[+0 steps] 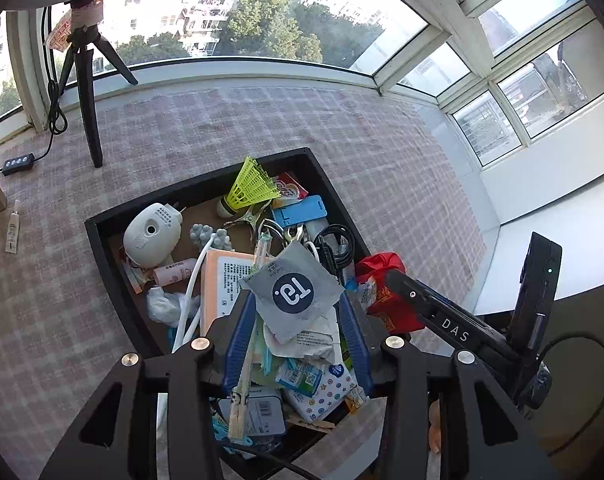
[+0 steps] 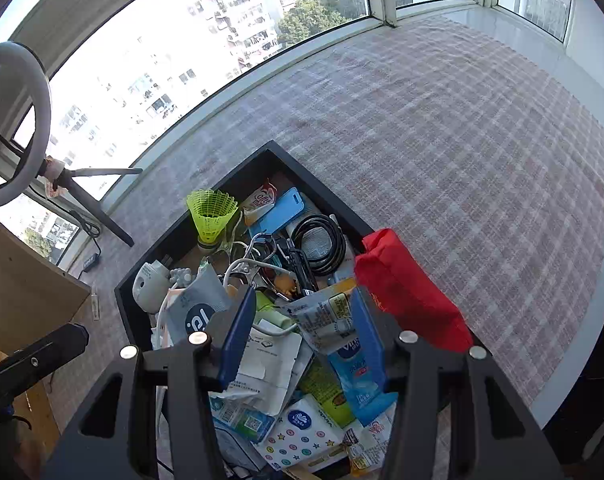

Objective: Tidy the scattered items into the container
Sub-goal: 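Carry the card and snack packet over the tray and open both grippers, then move both grippers back toward the metal spoon and white tube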

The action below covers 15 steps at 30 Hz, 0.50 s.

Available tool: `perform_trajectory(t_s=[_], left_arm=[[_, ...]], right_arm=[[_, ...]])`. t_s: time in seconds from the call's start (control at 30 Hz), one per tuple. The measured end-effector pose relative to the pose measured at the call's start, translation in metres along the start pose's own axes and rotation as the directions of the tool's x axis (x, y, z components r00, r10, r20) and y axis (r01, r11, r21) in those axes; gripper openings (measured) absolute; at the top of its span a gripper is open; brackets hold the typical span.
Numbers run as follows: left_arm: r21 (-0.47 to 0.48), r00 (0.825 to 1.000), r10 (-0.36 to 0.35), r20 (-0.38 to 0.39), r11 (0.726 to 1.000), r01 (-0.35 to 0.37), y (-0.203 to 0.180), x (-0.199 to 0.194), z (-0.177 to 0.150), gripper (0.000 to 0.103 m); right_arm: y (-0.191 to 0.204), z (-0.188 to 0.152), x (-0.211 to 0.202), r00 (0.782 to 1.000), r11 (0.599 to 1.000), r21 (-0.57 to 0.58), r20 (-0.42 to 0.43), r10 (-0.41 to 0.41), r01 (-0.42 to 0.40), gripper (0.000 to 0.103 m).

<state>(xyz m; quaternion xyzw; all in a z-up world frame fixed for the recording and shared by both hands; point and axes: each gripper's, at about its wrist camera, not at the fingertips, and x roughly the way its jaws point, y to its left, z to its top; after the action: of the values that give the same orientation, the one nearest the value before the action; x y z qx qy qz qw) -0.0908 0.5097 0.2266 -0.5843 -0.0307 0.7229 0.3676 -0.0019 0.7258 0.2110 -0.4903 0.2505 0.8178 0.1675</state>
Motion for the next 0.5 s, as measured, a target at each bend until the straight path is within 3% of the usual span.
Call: perform_trajectory(t_s=[0.27,0.5], left_arm=[[-0.038,0.998,0.054,0.019,0.998,-0.053,0.04,-0.015,-0.009,0.041],[-0.114,0.99,0.131,0.046,0.986,-0.125,0.105,-0.046,-0.023,0.041]], right_arm=[[0.019,-0.004,-0.003,1.0,0.999,-0.039,0.006,0.022,-0.021,0.049],[0.074,-0.012,0.001,0.997,0.987,-0.142,-0.014,0.07,-0.071,0.049]])
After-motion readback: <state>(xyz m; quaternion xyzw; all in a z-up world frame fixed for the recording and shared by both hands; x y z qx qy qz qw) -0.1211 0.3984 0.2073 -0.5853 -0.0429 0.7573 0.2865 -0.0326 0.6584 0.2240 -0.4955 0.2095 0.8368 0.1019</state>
